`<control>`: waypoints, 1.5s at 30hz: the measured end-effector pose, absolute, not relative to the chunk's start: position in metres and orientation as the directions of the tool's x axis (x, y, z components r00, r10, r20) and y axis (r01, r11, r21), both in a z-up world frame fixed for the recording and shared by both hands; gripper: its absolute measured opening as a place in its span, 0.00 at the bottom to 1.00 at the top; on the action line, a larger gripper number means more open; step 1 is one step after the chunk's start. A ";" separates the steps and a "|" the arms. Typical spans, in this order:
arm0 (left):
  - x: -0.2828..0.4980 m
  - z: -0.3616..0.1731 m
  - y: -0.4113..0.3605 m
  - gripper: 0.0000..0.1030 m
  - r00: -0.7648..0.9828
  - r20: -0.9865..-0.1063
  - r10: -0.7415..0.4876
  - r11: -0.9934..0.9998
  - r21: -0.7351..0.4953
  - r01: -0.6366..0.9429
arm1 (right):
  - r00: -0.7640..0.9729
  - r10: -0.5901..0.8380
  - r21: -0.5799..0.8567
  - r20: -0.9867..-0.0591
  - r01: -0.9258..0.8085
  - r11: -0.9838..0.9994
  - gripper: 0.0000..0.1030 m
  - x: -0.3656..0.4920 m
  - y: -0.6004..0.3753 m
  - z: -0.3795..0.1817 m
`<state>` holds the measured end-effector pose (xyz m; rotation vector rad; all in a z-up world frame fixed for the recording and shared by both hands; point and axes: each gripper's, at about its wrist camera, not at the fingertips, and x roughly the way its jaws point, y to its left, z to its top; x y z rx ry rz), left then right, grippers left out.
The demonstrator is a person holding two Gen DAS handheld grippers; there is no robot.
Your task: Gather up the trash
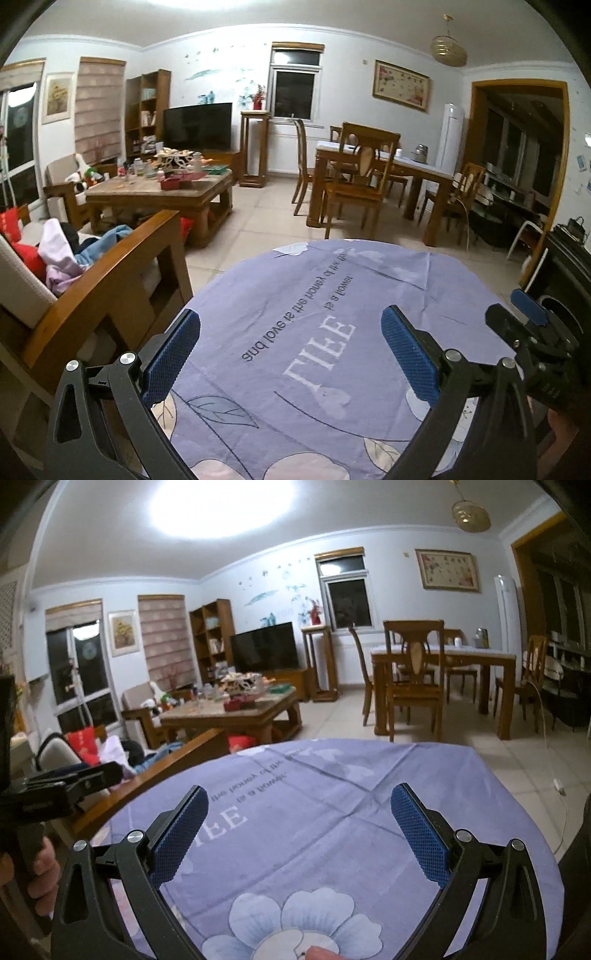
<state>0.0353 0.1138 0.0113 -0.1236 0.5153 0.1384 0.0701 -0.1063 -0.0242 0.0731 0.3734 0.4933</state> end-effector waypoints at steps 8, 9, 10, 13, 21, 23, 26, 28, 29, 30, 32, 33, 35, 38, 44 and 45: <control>0.031 0.007 0.110 0.95 0.879 -0.456 0.142 0.978 -0.070 -0.195 | 0.826 0.485 0.167 -0.288 -0.455 0.875 0.95 0.057 -0.119 -0.031; 0.031 0.006 0.110 0.95 0.880 -0.453 0.147 0.978 -0.068 -0.198 | 0.827 0.483 0.163 -0.287 -0.454 0.876 0.95 0.055 -0.118 -0.031; 0.032 0.006 0.109 0.95 0.880 -0.451 0.149 0.978 -0.066 -0.200 | 0.828 0.481 0.159 -0.288 -0.454 0.877 0.95 0.055 -0.117 -0.031; 0.032 0.005 0.107 0.95 0.880 -0.452 0.142 0.979 -0.068 -0.193 | 0.828 0.483 0.155 -0.286 -0.457 0.876 0.95 0.052 -0.116 -0.031; 0.030 0.001 0.107 0.95 0.879 -0.457 0.135 0.979 -0.074 -0.188 | 0.826 0.486 0.150 -0.287 -0.462 0.874 0.95 0.050 -0.119 -0.031; 0.030 0.001 0.106 0.95 0.880 -0.457 0.133 0.980 -0.072 -0.186 | 0.825 0.486 0.150 -0.289 -0.462 0.874 0.95 0.051 -0.119 -0.032; 0.030 -0.001 0.108 0.95 0.881 -0.456 0.127 0.981 -0.074 -0.180 | 0.826 0.485 0.148 -0.287 -0.462 0.875 0.95 0.050 -0.119 -0.031; 0.030 -0.002 0.109 0.95 0.880 -0.458 0.124 0.981 -0.075 -0.178 | 0.825 0.485 0.149 -0.289 -0.462 0.874 0.95 0.051 -0.120 -0.032; 0.030 -0.002 0.109 0.95 0.880 -0.459 0.123 0.981 -0.075 -0.177 | 0.825 0.486 0.149 -0.289 -0.463 0.874 0.95 0.051 -0.120 -0.032; 0.030 -0.002 0.109 0.95 0.880 -0.459 0.124 0.981 -0.075 -0.177 | 0.824 0.487 0.150 -0.289 -0.464 0.873 0.95 0.051 -0.120 -0.031; 0.029 -0.002 0.109 0.95 0.881 -0.456 0.125 0.981 -0.073 -0.178 | 0.823 0.488 0.151 -0.291 -0.464 0.873 0.95 0.052 -0.120 -0.033; 0.030 -0.002 0.109 0.95 0.881 -0.457 0.125 0.981 -0.074 -0.177 | 0.823 0.489 0.152 -0.290 -0.465 0.872 0.95 0.052 -0.121 -0.033; 0.030 -0.001 0.108 0.95 0.881 -0.457 0.126 0.981 -0.074 -0.179 | 0.822 0.490 0.154 -0.290 -0.465 0.872 0.95 0.052 -0.121 -0.034; 0.030 -0.002 0.109 0.95 0.882 -0.459 0.109 0.982 -0.086 -0.167 | 0.820 0.492 0.159 -0.293 -0.466 0.871 0.95 0.054 -0.123 -0.036; 0.029 -0.005 0.112 0.95 0.887 -0.452 0.092 0.983 -0.102 -0.154 | 0.818 0.491 0.166 -0.298 -0.462 0.871 0.95 0.057 -0.122 -0.041; 0.029 -0.006 0.112 0.95 0.886 -0.454 0.093 0.983 -0.101 -0.155 | 0.818 0.491 0.164 -0.299 -0.463 0.871 0.95 0.056 -0.123 -0.039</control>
